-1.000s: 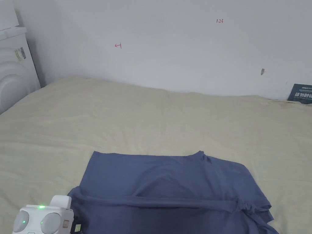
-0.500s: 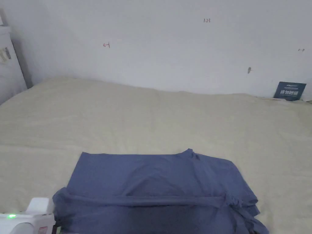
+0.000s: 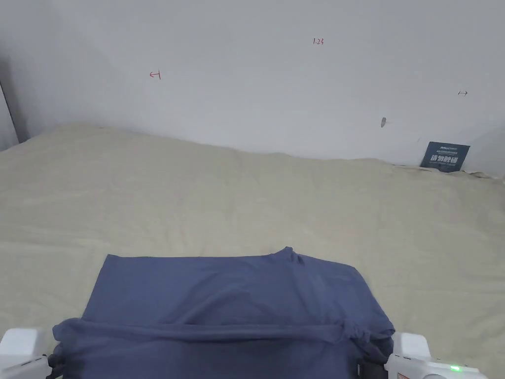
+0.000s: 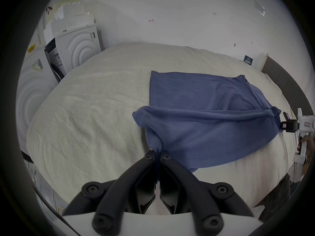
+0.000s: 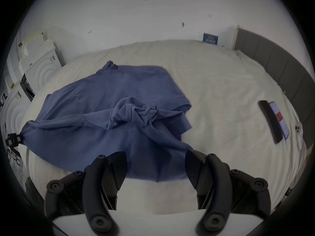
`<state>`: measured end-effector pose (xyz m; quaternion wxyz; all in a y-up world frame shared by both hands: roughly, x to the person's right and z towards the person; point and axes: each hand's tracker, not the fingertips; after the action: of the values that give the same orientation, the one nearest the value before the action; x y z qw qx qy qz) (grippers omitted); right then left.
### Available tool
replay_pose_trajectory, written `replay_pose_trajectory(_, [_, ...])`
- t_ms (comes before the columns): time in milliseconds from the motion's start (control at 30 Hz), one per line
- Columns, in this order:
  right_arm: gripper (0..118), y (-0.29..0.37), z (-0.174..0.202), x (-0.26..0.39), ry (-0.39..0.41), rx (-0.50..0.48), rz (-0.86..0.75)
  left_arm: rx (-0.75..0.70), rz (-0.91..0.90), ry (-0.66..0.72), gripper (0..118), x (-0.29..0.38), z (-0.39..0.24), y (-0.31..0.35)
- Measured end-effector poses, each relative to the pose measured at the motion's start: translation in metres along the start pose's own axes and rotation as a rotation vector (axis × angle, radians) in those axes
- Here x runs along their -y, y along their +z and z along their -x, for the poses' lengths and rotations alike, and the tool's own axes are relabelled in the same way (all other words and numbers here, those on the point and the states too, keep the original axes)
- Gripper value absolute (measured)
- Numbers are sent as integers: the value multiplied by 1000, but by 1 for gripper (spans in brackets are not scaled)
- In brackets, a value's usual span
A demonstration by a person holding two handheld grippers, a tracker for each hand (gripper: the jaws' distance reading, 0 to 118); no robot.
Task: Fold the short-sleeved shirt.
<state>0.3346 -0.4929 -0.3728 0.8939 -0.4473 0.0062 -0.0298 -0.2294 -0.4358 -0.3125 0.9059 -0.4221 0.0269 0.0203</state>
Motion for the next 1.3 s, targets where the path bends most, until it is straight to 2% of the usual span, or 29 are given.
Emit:
replay_pose_trajectory(133, [75, -24, 9, -5, 41, 37, 70, 8, 11, 21, 0, -1, 1, -1])
replay_pose_trajectory(200, [70, -30, 12, -3, 49, 52, 88, 7, 14, 25, 0, 0, 1, -2])
replay_pose_trajectory(233, [58, -27, 12, -1, 49, 51, 72, 8, 15, 25, 0, 0, 2, -3])
replay_pose_trajectory(267, [36, -23, 12, -1, 46, 39, 64, 9, 15, 26, 0, 0, 2, -3])
replay_pose_trajectory(300, [7, -20, 13, -1, 35, -15, 48, 11, 12, 29, 0, 1, 2, -3])
replay_pose_trajectory(400, [5, -13, 21, 2, 75, 29, 33, 12, 1, 33, 0, 1, 3, -4])
replay_pose_trajectory(533, [4, 6, 16, 3, 16, 22, -23, 17, -20, 41, 0, -1, 6, 0])
replay_pose_trajectory(867, [4, 83, 37, 35, 138, 124, -89, 33, -66, 4, 0, -2, 22, 13])
replay_pose_trajectory(1033, [4, 106, 39, 80, 117, 151, -43, 49, -33, -22, 0, 22, 29, 19])
replay_pose_trajectory(1300, [4, 96, 39, 143, 84, 216, 26, 44, 68, -53, 0, 78, 26, 12])
